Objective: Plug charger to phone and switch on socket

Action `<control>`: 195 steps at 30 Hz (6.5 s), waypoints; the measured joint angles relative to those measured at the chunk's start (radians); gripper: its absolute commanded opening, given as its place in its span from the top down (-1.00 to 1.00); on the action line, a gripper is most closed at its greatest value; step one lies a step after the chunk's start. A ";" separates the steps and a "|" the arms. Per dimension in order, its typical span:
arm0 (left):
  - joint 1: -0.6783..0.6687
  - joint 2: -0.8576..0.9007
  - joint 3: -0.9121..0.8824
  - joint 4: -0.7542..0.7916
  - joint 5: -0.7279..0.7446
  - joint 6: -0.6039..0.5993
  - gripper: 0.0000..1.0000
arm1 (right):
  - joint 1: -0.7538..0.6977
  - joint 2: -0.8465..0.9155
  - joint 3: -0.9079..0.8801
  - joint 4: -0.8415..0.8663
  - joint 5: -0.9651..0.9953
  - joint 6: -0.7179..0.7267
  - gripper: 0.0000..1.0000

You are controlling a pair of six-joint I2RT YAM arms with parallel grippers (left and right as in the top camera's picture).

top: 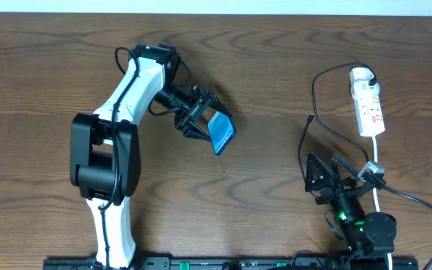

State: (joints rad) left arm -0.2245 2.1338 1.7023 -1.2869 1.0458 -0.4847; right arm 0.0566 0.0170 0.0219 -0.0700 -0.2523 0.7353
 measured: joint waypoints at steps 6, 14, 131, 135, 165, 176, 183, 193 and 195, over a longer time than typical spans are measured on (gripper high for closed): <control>0.000 0.000 0.000 0.000 0.000 0.014 -0.30 | 0.000 0.119 0.173 -0.128 -0.045 0.037 -0.98; 0.000 0.000 0.000 0.000 0.000 0.014 -0.29 | 0.001 0.461 0.514 -0.264 -0.112 0.047 -0.98; 0.000 0.000 -0.001 0.010 0.000 0.014 -0.30 | 0.850 1.602 1.260 -0.620 0.612 0.536 0.45; 0.000 0.000 -0.001 0.006 0.000 0.014 -0.30 | 0.850 1.602 1.260 -0.621 0.613 0.536 0.51; 0.005 -0.007 -0.001 0.012 0.010 0.015 -0.34 | 0.850 1.605 1.260 -0.624 0.590 0.539 0.98; 0.044 -0.008 -0.002 0.095 -0.029 0.017 -0.82 | 0.838 1.515 1.259 -0.659 0.583 0.499 0.98; 0.222 -0.021 -0.001 0.094 -0.035 0.058 -0.83 | 0.742 1.368 1.259 -0.844 0.601 0.484 0.99; 0.457 -0.358 -0.001 -0.003 -0.047 0.326 -0.83 | 0.649 1.236 1.257 -0.844 0.602 0.468 0.98; 0.486 -0.467 0.000 -0.028 -0.049 0.396 -0.82 | 0.638 1.226 1.238 -0.779 0.591 0.453 0.98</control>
State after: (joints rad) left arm 0.2619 1.6669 1.7023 -1.3148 0.9966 -0.0887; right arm 0.6949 1.2434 1.2602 -0.8490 0.3386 1.1881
